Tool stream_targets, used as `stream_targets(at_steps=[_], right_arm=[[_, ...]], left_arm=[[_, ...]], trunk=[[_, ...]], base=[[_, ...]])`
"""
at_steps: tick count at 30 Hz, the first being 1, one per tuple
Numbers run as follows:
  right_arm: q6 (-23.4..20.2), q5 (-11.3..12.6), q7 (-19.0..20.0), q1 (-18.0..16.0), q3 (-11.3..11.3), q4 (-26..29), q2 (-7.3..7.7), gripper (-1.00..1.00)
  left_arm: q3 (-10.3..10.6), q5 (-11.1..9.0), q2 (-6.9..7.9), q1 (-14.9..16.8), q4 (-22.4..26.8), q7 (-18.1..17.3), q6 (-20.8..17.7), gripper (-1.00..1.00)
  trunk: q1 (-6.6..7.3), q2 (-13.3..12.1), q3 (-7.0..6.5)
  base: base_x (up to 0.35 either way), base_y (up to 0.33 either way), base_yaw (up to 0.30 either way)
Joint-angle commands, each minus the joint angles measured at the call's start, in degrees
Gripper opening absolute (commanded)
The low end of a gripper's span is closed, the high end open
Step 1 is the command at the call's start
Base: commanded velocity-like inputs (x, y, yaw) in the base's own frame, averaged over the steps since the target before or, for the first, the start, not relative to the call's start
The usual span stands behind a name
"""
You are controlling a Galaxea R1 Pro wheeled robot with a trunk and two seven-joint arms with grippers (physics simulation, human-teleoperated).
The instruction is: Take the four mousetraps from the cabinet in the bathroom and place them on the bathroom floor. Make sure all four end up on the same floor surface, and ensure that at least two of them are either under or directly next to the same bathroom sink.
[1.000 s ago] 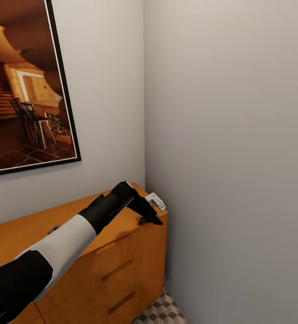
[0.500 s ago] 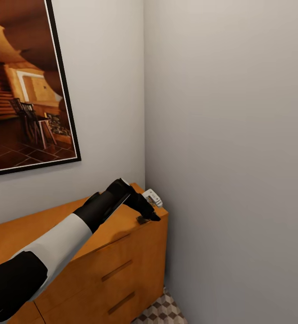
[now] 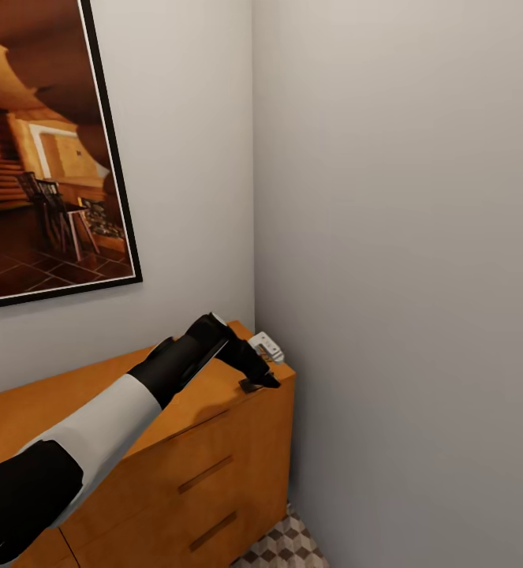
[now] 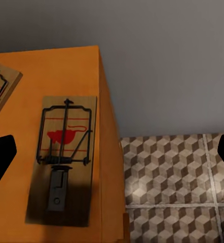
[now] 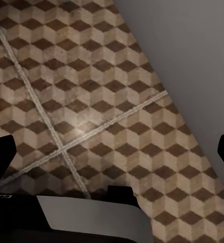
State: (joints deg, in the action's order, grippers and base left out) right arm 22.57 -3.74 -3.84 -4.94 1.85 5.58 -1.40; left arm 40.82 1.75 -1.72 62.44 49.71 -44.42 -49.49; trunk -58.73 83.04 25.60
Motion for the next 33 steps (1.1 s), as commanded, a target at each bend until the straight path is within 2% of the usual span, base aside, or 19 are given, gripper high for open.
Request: stream_targets(at_steps=[1,20,33], right_arm=[[0.1,-0.4,-0.4,0.0,0.2,0.0,-0.01,1.00],[0.1,-0.4,-0.4,0.0,0.2,0.0,-0.01,1.00],[0.2,-0.4,-0.4,0.0,0.2,0.0,-0.01,1.00]], left_arm=[[0.0,0.2,0.08,0.1,0.0,-0.2,-0.3,1.00],[0.0,0.2,1.34,0.1,-0.4,-0.2,-0.2,1.00],[0.0,0.2,1.46,0.1,-0.2,-0.2,-0.3,1.00]], trunk=[[0.00,0.0,0.07],[0.00,0.0,0.07],[0.00,0.0,0.52]], base=[[0.000,0.000,0.000],[0.000,0.000,0.000],[0.000,0.000,0.000]])
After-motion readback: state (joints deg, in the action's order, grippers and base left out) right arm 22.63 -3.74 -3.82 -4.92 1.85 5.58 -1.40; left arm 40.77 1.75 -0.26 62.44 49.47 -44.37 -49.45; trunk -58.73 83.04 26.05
